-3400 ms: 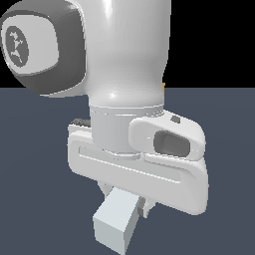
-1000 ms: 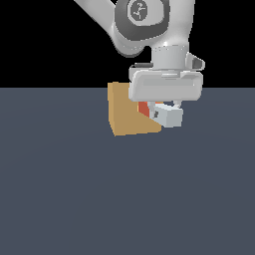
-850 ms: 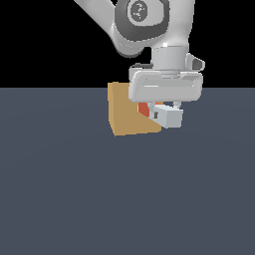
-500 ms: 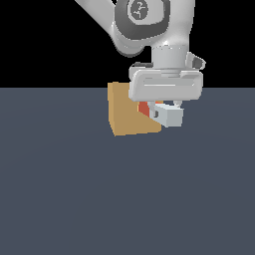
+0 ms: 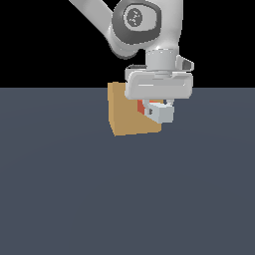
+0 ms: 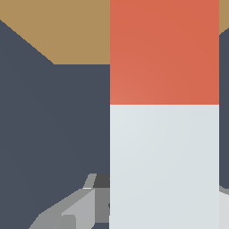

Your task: Insert the peg into the horizontal hole in a box.

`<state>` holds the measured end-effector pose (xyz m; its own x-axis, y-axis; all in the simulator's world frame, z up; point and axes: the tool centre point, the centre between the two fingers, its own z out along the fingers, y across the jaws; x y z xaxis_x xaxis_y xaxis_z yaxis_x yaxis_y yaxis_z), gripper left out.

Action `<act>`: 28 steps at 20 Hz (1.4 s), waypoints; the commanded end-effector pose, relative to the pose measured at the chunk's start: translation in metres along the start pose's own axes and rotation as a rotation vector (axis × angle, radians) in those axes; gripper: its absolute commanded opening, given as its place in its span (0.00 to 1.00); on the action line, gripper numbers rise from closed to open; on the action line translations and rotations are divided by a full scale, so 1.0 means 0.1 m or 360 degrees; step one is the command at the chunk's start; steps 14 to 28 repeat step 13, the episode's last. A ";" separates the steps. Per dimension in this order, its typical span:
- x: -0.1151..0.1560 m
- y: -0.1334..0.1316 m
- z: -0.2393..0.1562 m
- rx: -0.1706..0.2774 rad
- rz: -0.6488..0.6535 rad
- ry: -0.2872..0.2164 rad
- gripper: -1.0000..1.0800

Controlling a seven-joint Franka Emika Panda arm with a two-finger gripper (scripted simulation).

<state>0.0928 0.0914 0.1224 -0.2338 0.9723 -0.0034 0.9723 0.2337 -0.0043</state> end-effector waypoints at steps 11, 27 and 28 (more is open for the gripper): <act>0.79 0.03 -0.05 -0.0012 -0.0014 0.0004 0.00; 0.79 0.03 -0.05 -0.0012 -0.0014 0.0004 0.00; 0.79 0.03 -0.05 -0.0012 -0.0014 0.0004 0.00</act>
